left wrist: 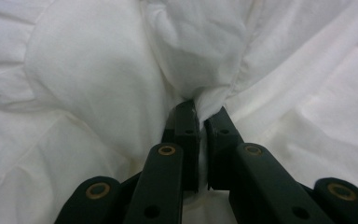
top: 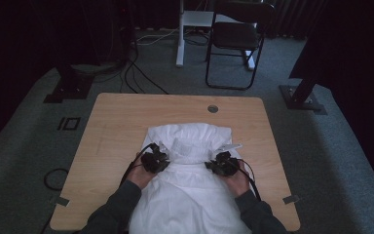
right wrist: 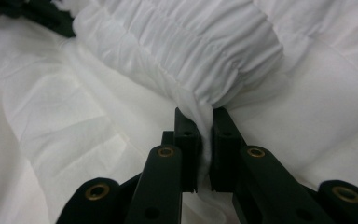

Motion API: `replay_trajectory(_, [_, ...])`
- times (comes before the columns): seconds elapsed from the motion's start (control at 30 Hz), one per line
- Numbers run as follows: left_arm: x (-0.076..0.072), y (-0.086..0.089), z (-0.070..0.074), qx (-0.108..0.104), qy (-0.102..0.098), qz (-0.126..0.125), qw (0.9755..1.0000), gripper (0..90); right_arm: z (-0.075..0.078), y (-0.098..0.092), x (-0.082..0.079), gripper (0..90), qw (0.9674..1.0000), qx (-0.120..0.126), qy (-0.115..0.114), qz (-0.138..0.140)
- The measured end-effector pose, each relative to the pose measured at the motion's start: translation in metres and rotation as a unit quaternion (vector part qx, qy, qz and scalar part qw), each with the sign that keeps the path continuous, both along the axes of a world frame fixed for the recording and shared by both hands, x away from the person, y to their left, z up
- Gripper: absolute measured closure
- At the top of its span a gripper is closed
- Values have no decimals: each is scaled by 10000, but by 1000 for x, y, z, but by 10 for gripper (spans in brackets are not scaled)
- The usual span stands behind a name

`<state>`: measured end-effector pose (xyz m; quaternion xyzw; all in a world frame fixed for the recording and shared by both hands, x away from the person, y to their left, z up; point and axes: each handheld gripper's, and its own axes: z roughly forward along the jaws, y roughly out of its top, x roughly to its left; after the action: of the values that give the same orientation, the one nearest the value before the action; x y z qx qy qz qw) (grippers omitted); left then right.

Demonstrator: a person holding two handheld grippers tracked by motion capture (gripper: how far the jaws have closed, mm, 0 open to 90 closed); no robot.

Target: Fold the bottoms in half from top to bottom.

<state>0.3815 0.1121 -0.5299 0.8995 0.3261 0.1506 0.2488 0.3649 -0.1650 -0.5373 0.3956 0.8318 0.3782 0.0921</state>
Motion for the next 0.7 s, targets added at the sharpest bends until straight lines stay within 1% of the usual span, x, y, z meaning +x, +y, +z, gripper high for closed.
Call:
replay_trajectory(0.03, [11, -1, 1, 75, -20, 35, 10000, 859, -2, 4, 4, 837, 10000, 12, 34, -51])
replay_trajectory(0.07, [16, -1, 1, 116, -38, 52, 9999, 859, -3, 5, 6, 837, 10000, 7, 43, -64])
replay_trajectory(0.13, [26, -1, 2, 127, -47, 116, 9998, 859, -7, 8, 13, 837, 9998, 24, 106, -142])
replay_trajectory(0.17, [31, -2, 2, 157, -57, 146, 9998, 859, -8, 9, 17, 838, 9998, 13, 97, -163])
replay_trajectory(0.2, [31, -2, 2, 157, -57, 146, 9998, 859, -8, 9, 17, 838, 9998, 13, 97, -163])
replay_trajectory(0.23, [40, -4, 3, 227, -106, 222, 9994, 859, -10, 11, 26, 840, 9997, -25, 98, -218])
replay_trajectory(0.3, [49, -8, 3, 298, -150, 283, 9990, 860, -11, 12, 38, 842, 9995, -57, 85, -294])
replay_trajectory(0.37, [57, -12, 3, 309, -182, 367, 9987, 860, -9, 11, 51, 844, 9990, -110, 85, -417])
replay_trajectory(0.4, [57, -12, 3, 309, -182, 367, 9987, 860, -9, 11, 51, 844, 9990, -110, 85, -417])
replay_trajectory(0.43, [66, -16, 3, 279, -195, 455, 9984, 860, -9, 10, 65, 844, 9980, -204, 23, -591])
replay_trajectory(0.47, [66, -16, 3, 279, -195, 455, 9984, 860, -9, 10, 65, 844, 9980, -204, 23, -591])
replay_trajectory(0.5, [72, -20, 2, 247, -233, 599, 9976, 860, -8, 9, 80, 845, 9968, -193, 34, -774])
replay_trajectory(0.53, [75, -21, 2, 209, -227, 659, 9973, 861, -8, 8, 86, 846, 9963, -152, 66, -846])
replay_trajectory(0.63, [82, -21, 4, 62, -125, 756, 9970, 861, -7, 4, 98, 848, 9950, 13, 196, -979])
replay_trajectory(0.67, [82, -21, 4, 62, -125, 756, 9970, 861, -6, 3, 99, 848, 9947, 67, 237, -1003])
replay_trajectory(0.7, [83, -18, 6, -131, -58, 789, 9968, 861, -5, 2, 99, 849, 9947, 106, 235, -999])
